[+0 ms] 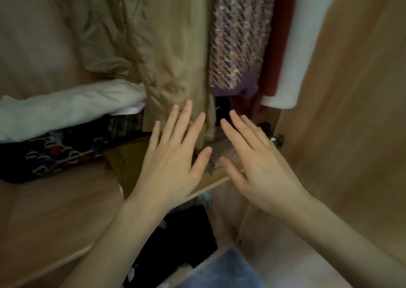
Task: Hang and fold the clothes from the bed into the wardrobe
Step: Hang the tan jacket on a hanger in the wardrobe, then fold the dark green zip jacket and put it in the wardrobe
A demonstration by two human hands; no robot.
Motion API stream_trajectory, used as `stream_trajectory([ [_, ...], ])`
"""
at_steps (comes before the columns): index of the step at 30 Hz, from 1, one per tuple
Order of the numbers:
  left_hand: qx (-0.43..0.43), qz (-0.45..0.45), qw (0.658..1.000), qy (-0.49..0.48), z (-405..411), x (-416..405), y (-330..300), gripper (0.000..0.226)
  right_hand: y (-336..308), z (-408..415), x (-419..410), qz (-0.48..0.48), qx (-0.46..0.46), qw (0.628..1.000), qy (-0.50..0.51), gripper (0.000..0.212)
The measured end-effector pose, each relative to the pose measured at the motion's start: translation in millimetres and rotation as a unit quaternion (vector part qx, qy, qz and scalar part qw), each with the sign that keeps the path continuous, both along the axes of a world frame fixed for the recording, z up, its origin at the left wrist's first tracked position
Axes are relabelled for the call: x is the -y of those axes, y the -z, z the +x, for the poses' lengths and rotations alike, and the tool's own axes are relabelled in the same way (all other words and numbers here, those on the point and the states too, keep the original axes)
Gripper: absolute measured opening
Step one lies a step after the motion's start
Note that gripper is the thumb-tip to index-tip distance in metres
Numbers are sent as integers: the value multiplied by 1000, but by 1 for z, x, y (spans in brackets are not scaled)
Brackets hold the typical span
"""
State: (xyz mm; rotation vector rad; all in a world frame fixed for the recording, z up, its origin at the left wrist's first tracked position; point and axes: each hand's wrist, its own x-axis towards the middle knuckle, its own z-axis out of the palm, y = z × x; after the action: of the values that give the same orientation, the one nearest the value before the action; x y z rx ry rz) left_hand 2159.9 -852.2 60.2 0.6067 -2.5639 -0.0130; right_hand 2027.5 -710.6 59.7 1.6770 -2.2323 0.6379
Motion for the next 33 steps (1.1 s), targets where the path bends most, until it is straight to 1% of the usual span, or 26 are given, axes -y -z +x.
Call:
stream_trajectory([
  [4, 38, -11, 998, 43, -33, -62, 23, 66, 21, -21, -73, 44, -5, 995, 85, 67],
  [10, 60, 5, 990, 129, -78, -145, 36, 67, 32, -35, -172, 99, 6, 977, 190, 66],
  [15, 77, 4, 974, 214, -98, -195, 39, 68, 43, -24, -229, 96, 27, 953, 287, 65],
  [19, 75, -12, 953, 293, -110, -227, 42, 66, 57, -6, -264, 86, 46, 927, 363, 67],
  [24, 90, 2, 922, 378, -110, -265, 56, 66, 65, 27, -303, 68, 84, 888, 447, 68],
  [28, 106, 11, 892, 438, -99, -290, 74, 65, 72, 59, -330, 66, 108, 849, 514, 73],
  [33, 112, 19, 857, 502, -84, -318, 103, 69, 92, 103, -358, 82, 129, 801, 579, 74],
])
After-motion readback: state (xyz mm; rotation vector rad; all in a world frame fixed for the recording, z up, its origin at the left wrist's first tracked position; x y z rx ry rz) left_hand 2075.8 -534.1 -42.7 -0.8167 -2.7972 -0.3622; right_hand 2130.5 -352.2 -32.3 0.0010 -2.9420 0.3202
